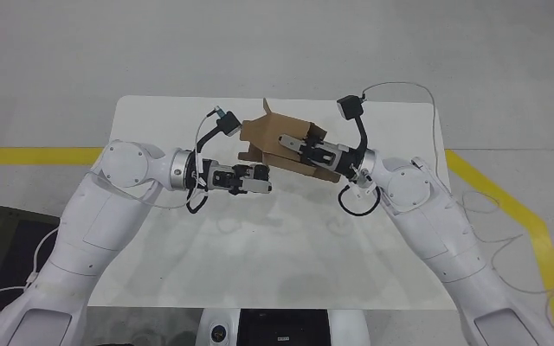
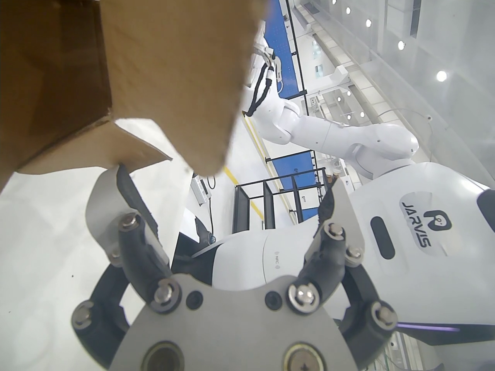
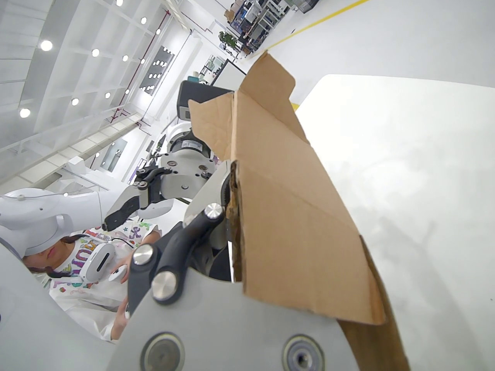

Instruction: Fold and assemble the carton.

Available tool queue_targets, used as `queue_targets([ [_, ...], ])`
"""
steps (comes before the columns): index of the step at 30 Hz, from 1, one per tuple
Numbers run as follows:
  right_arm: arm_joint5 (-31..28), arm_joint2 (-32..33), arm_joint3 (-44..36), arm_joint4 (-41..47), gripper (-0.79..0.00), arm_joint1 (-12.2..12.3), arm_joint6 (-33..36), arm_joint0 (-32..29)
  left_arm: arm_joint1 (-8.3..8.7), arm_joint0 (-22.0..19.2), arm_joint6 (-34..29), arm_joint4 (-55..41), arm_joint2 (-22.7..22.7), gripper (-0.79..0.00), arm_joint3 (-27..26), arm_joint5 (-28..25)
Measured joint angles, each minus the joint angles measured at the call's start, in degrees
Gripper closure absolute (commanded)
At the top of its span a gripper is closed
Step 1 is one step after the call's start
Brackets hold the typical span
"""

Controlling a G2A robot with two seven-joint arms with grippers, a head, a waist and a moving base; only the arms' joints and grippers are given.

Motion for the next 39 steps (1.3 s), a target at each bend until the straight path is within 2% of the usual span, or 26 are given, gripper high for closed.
queue_targets([
  [12, 0.1, -1.05, -0.42, -0.9, 0.0, -0.74, -0.52, -0.9, -0.46, -0.95, 0.4, 0.01, 0.88, -0.785, 1.29, 0.05],
  [39, 1.48, -1.45, -0.28, -2.76, 0.0, -2.03, -1.29, -1.83, -0.5, -0.61, 0.61, -0.34, -0.88, -0.785, 1.9, -0.05],
])
